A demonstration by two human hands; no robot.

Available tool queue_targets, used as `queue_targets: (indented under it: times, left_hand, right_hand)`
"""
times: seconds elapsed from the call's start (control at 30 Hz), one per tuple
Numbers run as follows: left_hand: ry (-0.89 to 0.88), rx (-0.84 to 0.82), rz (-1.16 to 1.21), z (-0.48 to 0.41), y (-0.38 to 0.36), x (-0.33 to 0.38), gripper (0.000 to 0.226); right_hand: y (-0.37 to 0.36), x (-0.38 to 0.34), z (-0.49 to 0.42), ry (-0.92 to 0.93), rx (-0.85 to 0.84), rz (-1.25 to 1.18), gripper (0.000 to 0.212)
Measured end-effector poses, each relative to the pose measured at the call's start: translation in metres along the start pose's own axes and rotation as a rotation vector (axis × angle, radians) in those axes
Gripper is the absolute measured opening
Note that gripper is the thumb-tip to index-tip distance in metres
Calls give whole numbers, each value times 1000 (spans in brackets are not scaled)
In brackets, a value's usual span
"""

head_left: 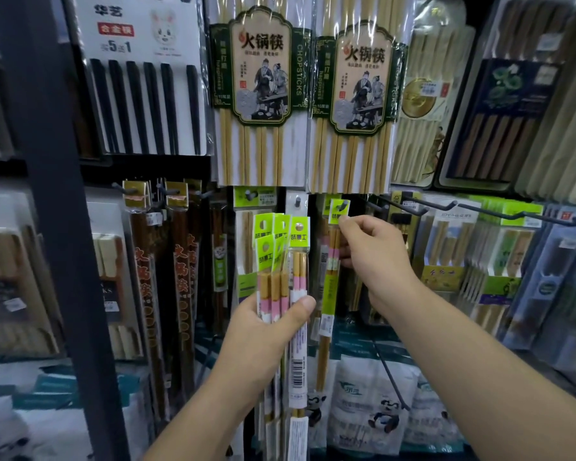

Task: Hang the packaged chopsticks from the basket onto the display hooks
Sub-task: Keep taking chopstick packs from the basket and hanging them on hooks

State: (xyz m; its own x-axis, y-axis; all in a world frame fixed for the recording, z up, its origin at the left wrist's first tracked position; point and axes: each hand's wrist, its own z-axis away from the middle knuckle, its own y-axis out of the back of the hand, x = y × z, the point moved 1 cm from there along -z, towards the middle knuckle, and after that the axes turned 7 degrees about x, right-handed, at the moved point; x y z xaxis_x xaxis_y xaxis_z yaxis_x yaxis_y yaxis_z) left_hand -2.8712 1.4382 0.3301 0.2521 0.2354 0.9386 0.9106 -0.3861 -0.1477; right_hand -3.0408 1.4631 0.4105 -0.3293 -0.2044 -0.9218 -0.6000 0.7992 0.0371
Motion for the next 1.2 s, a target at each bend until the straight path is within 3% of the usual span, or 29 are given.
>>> queue_targets:
  times: [0.37, 0.53, 0.7, 0.83, 1.03, 1.2]
  left_hand:
    - [7, -13, 16, -1, -2, -1, 20]
    - [5, -42, 18, -2, -4, -4, 33]
    - [3, -57, 55, -1, -6, -4, 33]
    - [-25, -55, 71, 0, -8, -4, 36]
    - [-50, -22, 29, -4, -4, -5, 26]
    - [58, -59, 86, -8, 1, -8, 13]
  right_hand:
    - [-5, 14, 7, 49, 154, 76, 19]
    - [-4, 6, 42, 47, -182, -61, 41]
    - [2, -5, 57, 55, -247, -207, 42]
    - [4, -5, 57, 138, -213, -128, 21]
    - [6, -10, 46, 154, -131, -166, 30]
    - [8, -19, 29, 128, -58, -208, 38]
